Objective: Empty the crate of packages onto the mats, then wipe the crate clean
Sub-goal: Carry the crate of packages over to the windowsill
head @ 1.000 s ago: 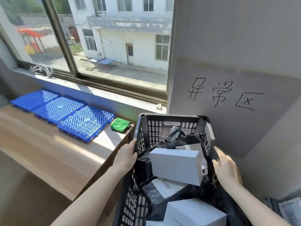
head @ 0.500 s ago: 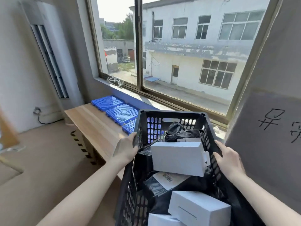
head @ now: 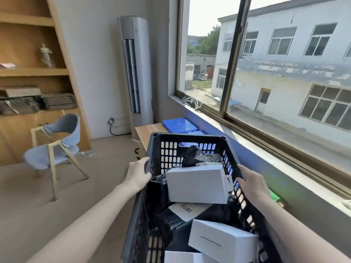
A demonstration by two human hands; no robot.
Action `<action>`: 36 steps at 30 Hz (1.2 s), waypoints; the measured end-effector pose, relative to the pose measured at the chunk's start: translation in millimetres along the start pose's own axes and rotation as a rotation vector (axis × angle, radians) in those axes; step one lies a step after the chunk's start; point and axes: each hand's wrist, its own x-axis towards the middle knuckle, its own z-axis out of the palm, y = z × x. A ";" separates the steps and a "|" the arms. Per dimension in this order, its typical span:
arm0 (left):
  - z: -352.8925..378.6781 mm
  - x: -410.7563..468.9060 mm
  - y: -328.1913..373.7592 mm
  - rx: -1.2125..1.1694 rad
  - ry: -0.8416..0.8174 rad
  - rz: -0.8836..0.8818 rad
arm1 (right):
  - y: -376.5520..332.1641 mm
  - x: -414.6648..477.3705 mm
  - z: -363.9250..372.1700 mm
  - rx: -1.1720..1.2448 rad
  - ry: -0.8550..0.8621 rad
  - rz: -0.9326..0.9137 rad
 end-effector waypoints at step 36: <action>71.6 345.3 -80.0 0.122 0.007 -0.235 | -120.4 419.2 195.0 -0.376 -0.136 -0.126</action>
